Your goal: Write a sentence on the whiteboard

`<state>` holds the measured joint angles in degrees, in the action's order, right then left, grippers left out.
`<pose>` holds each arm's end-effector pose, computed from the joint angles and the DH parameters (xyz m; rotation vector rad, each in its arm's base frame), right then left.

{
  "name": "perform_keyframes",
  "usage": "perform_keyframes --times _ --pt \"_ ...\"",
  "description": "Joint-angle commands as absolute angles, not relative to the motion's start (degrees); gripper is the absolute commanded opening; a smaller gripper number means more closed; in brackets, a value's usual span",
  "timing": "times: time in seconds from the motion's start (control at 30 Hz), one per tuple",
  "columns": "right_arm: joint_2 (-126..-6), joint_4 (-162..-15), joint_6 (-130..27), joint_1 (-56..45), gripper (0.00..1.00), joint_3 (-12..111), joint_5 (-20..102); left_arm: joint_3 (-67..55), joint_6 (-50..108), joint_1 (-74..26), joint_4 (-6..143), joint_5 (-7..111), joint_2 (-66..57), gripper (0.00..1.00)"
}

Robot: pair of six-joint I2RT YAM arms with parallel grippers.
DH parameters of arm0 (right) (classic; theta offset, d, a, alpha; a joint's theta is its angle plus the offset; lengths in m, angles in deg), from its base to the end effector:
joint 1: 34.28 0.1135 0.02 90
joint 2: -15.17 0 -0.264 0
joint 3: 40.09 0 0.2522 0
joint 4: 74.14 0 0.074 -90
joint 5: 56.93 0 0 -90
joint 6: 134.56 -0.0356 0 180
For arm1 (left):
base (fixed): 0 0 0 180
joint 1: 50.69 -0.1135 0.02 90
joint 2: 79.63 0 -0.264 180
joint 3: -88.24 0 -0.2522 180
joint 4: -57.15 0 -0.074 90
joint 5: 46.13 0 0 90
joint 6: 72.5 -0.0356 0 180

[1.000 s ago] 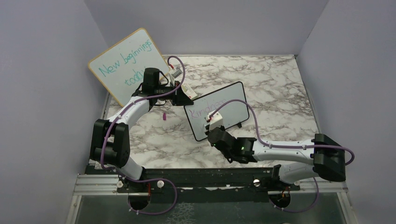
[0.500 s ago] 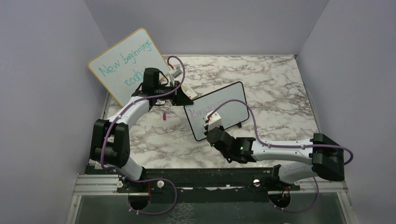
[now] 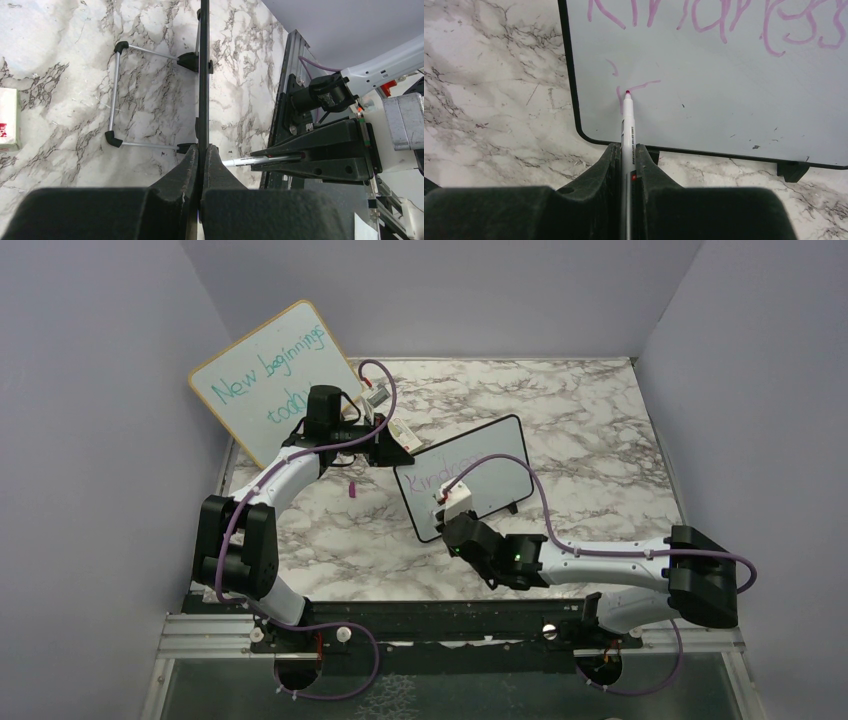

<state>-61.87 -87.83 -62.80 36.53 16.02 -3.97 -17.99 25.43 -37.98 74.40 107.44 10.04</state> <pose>0.1125 0.2580 0.2225 -0.5763 1.9689 0.2610 0.3210 -0.1051 0.2593 0.7422 1.9403 -1.3917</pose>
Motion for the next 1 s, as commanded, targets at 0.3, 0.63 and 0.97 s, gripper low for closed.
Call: perform_keyframes --times 0.3,0.63,0.97 --pt "-59.33 -96.05 -68.19 36.08 0.00 14.34 -10.96 -18.94 24.04 -37.42 78.65 103.40 11.43 0.00" --pt "-60.91 -94.85 -66.99 36.09 0.00 14.62 -5.70 -18.94 24.12 -37.42 78.64 103.46 11.48 0.00" --pt "-64.33 -91.63 -64.78 36.09 0.00 16.50 -0.46 -18.94 24.10 -37.42 78.65 103.46 11.43 0.00"
